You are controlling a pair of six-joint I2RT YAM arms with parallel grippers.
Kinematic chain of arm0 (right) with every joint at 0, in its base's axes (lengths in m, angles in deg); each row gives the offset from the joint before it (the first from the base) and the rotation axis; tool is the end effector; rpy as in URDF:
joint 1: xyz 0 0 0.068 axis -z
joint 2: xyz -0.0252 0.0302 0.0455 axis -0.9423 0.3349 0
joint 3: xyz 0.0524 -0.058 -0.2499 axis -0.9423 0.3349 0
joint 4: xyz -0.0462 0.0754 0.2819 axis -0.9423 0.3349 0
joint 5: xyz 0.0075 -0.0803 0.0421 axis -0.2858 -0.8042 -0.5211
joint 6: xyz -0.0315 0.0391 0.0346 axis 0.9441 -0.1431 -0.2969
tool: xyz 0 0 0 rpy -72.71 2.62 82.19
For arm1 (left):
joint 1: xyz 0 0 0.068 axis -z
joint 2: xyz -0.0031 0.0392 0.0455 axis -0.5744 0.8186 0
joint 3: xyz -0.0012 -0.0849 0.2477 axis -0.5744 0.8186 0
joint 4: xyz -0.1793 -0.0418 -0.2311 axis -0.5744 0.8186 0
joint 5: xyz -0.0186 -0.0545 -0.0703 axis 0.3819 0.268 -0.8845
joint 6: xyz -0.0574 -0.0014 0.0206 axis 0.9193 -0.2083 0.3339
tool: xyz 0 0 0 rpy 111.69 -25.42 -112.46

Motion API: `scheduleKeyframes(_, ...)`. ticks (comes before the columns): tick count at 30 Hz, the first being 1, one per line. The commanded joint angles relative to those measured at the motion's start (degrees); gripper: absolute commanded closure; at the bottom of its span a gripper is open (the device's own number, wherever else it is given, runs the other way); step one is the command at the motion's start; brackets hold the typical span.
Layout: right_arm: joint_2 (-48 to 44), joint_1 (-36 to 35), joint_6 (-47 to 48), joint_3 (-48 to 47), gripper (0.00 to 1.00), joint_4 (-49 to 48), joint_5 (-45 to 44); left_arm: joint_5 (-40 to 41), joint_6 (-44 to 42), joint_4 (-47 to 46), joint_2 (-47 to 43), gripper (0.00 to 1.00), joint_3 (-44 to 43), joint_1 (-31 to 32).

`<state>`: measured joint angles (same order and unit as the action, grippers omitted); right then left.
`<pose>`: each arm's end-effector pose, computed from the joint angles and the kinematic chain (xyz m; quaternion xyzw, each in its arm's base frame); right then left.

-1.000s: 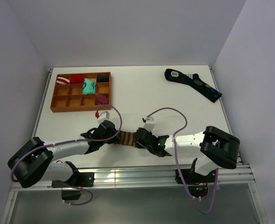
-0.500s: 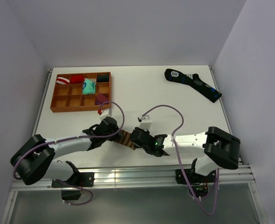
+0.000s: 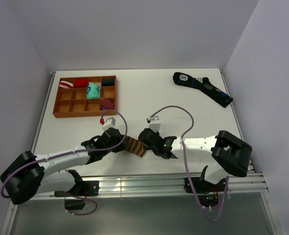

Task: Roll the socks
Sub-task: Adjust the sock at the center of the board.

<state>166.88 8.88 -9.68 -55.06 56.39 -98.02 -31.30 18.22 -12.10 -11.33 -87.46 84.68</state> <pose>0.1709 0.2698 0.1257 -0.0366 0.9052 0.1515 0.3954 0.1800 -0.1960 0.1350 -0.1355 0.8962 -0.2778 0.3183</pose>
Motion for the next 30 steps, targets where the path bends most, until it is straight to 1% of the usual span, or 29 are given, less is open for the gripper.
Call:
scheduleKeyframes(1,2.1,0.8,1.5,-1.0,0.83,-3.3,0.1,1.8,3.5,0.6,-0.8,0.83,3.2,0.5)
scheduleKeyframes(6,3.2,0.9,-0.1,0.9,0.85,-4.9,1.4,2.8,2.8,-0.2,2.9,0.83,2.2,0.2)
scheduleKeyframes(12,-1.4,-0.6,-3.2,6.6,0.85,-7.5,3.5,1.7,-0.5,-1.1,8.6,0.83,-1.1,-2.3)
scheduleKeyframes(16,-3.8,-3.7,-6.6,8.8,0.85,-6.8,3.2,0.4,-3.2,-1.1,11.6,0.82,-4.1,-4.7)
scheduleKeyframes(17,-4.3,-5.4,-7.5,9.3,0.85,-7.1,3.5,0.2,-3.7,-2.6,12.3,0.82,-5.0,-5.1)
scheduleKeyframes(20,-5.2,-9.3,-10.5,9.0,0.85,-7.0,2.6,-1.3,-5.9,-2.9,14.4,0.81,-7.3,-6.8)
scheduleKeyframes(22,-4.8,-11.0,-11.6,7.9,0.85,-4.7,1.7,-1.5,-6.9,-2.8,15.0,0.81,-8.1,-7.4)
scheduleKeyframes(25,-4.6,-11.3,-11.8,8.2,0.85,-3.8,0.6,-2.2,-7.4,-2.7,15.2,0.81,-8.5,-7.8)
scheduleKeyframes(28,-5.9,-10.9,-10.9,8.4,0.84,-2.8,-1.3,-2.1,-7.7,-2.8,13.3,0.79,-7.1,-7.8)
scheduleKeyframes(30,-7.4,-10.9,-10.0,8.3,0.84,-2.2,-2.7,-1.9,-8.0,-2.4,10.5,0.76,-5.9,-7.8)
